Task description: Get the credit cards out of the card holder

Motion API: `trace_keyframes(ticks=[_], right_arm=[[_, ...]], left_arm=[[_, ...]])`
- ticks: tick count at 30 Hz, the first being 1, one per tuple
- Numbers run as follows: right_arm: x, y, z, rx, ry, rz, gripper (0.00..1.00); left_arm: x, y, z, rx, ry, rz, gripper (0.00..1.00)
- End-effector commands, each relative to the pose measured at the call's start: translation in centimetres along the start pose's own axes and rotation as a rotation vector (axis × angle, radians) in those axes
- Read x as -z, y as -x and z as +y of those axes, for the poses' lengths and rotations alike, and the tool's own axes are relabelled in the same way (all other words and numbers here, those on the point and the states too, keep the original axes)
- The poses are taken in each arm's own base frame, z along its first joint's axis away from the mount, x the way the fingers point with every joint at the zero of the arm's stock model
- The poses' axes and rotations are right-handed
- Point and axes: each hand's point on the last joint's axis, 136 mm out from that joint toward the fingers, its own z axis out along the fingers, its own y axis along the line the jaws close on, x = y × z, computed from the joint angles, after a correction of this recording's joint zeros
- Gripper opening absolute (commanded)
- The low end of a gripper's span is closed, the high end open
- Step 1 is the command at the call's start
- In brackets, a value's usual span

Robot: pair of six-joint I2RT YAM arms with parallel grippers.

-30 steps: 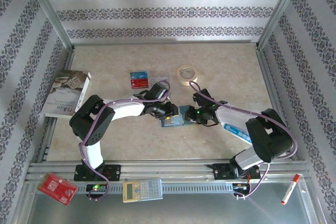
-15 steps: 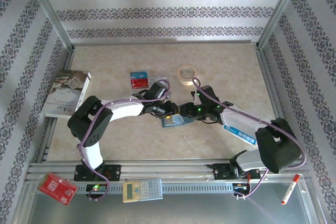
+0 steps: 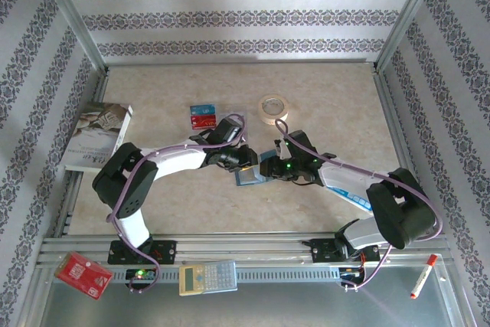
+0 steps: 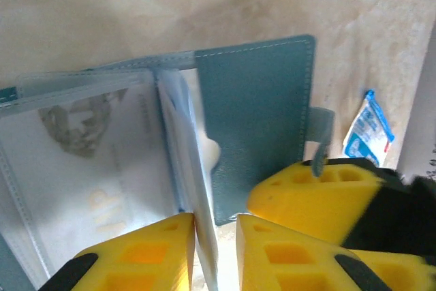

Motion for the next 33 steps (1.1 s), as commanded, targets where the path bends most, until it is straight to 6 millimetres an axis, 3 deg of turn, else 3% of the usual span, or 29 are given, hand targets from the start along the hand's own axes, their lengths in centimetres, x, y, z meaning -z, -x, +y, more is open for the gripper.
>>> trace_keyframes(ticks=[1, 13, 25, 33], right_arm=[[0.2, -0.5, 0.4, 0.032, 0.032, 0.007, 0.43], [-0.1, -0.2, 2.7, 0.019, 0.189, 0.011, 0.44], [-1.2, -0.7, 2.1, 0.005, 0.189, 0.045, 0.44], [-1.7, -0.9, 0.5, -0.009, 0.116, 0.046, 0.39]], left_arm=[[1.1, 1.3, -1.4, -0.015, -0.045, -0.042, 0.24], [-0.3, 1.7, -0.4, 0.000, -0.020, -0.018, 0.14], [-0.2, 1.6, -0.4, 0.011, -0.029, -0.018, 0.12], [0.0, 1.6, -0.6, 0.015, -0.033, -0.023, 0.11]])
